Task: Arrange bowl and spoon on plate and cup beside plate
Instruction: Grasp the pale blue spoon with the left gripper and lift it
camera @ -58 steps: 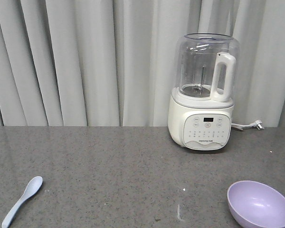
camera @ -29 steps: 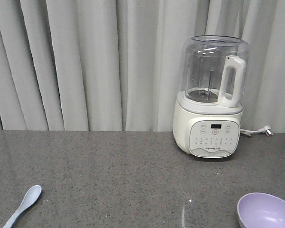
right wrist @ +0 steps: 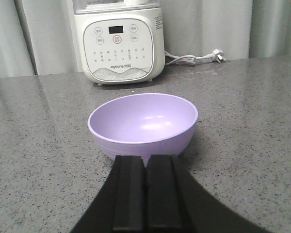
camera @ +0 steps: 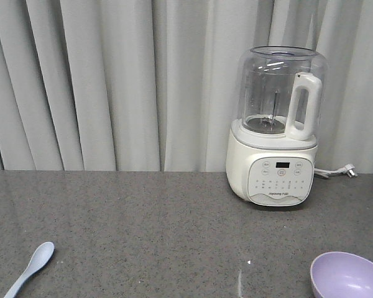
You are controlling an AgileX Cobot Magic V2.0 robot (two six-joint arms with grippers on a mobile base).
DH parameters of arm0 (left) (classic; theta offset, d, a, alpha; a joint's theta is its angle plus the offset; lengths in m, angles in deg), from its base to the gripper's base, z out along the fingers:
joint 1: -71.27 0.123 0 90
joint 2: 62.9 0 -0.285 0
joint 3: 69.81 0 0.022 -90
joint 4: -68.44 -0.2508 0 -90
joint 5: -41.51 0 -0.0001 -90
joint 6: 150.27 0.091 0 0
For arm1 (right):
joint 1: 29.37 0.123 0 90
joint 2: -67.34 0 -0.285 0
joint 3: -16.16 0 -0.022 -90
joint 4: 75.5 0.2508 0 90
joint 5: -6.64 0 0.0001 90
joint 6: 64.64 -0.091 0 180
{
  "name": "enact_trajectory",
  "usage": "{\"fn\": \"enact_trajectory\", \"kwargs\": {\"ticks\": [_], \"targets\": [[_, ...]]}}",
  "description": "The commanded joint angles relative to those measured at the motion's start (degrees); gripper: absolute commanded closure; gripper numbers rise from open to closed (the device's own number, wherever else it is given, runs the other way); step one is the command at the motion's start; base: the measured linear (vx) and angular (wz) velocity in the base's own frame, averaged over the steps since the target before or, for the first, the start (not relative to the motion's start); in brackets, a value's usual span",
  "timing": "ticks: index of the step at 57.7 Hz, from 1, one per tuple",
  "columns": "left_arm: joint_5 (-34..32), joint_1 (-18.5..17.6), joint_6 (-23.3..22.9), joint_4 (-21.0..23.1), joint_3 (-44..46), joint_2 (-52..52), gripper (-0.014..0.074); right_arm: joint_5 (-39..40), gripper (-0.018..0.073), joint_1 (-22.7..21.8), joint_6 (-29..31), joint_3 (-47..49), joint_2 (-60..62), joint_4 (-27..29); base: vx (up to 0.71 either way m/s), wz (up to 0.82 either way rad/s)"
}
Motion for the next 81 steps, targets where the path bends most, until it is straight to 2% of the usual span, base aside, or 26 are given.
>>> {"fn": "enact_trajectory", "kwargs": {"ticks": [1,16,21,24,28,34,35,37,44,48,55,66,74,77,81], "targets": [[-4.68,-0.06,-0.52,0.15,1.39,0.99,0.0603,4.76,0.0568,-0.23,0.02,-0.16,0.28,-0.69,0.00,0.00],[-6.37,-0.07,-0.52,0.21,1.99,0.99,0.0603,5.88,0.0568,-0.23,0.02,-0.16,0.28,-0.69,0.00,0.00],[-11.74,-0.07,-0.65,2.08,2.10,0.99,0.0603,11.90,0.0568,-0.23,0.02,-0.16,0.28,-0.55,0.00,0.00],[-17.09,-0.07,-1.60,4.61,2.10,0.99,0.0603,17.01,0.0568,-0.23,0.02,0.33,0.28,-0.48,0.00,0.00],[-22.31,-0.07,-3.65,7.84,2.78,0.99,0.0603,18.00,0.0568,-0.23,0.02,2.94,0.28,-0.48,0.00,0.00],[-19.45,-0.07,-3.24,8.50,8.89,-0.13,0.0603,12.58,0.0568,-0.23,0.58,11.89,-0.79,-1.56,0.00,0.00],[-16.95,-0.07,-2.58,7.94,13.27,-2.14,0.0603,10.00,0.0568,-0.23,1.80,16.48,-2.45,-1.93,0.00,0.00],[-15.73,-0.07,-1.43,7.47,16.25,-4.09,0.0603,8.76,0.0568,-0.23,2.68,20.49,-4.57,-2.34,0.00,0.00],[-15.39,-0.07,2.88,7.41,28.63,-15.69,0.0603,8.44,0.0568,-0.23,4.79,32.69,-15.44,-3.17,0.00,0.00],[-15.29,-0.07,3.68,7.46,35.24,-23.60,0.0603,9.28,0.0568,-0.23,5.22,38.20,-21.38,-3.17,0.00,0.00],[-14.80,-0.07,3.68,7.58,41.93,-34.89,0.0603,13.81,0.0568,-0.23,4.67,42.28,-29.47,-3.04,0.00,0.00],[-14.75,-0.07,3.98,7.58,42.51,-42.46,0.0599,14.12,0.0562,-0.23,4.55,42.28,-32.62,-2.94,0.00,0.00],[-15.51,-0.07,4.11,7.58,42.51,-43.00,0.0560,12.26,0.0494,-0.23,4.60,42.28,-32.80,-3.11,0.00,0.00],[-16.24,-0.07,4.11,7.53,42.51,-43.00,0.0526,11.73,0.0441,-0.23,4.80,42.28,-32.80,-3.11,0.00,0.00],[-16.71,-0.07,4.11,7.53,42.51,-43.00,0.0451,11.11,0.0311,-0.23,4.80,42.28,-32.80,-3.11,0.00,0.00]]}}
